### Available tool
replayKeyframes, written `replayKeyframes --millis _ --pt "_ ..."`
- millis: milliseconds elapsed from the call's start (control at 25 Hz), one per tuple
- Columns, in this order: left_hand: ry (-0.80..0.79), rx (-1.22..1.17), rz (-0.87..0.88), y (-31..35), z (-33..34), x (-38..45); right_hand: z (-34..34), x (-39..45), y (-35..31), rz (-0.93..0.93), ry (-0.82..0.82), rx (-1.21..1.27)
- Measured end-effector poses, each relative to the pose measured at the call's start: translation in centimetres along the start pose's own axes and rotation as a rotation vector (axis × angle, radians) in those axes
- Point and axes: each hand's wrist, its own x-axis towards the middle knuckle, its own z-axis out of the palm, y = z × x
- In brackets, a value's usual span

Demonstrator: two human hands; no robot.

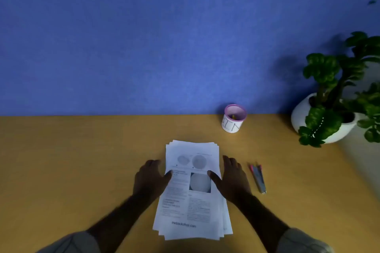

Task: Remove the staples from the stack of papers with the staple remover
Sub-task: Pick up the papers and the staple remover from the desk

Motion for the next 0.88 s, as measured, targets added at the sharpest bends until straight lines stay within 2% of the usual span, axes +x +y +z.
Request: replayKeyframes --millis 80,160,360,720,880 --pt "-0.096 -0.08 -0.128 -0.5 0.6 0.1 1.0 -0.1 0.1 0.037 -0.02 0.084" --pt "-0.189 -0.113 -0.169 -0.6 1.2 0.0 2.0 -0.4 0.4 0.095 -0.096 0.116" --pt "-0.178 -0.271 -0.245 0.7 1.9 0.4 3.0 0.0 0.5 0.197 -0.152 0.194" --pt "-0.285 -0.734 -0.472 1.5 2.6 1.6 3.7 0.3 -0.2 0.145 -0.233 0.259" --pt "-0.275 -0.756 -0.422 1.5 2.2 1.7 3.1 1.0 0.0 0.151 -0.238 0.29"
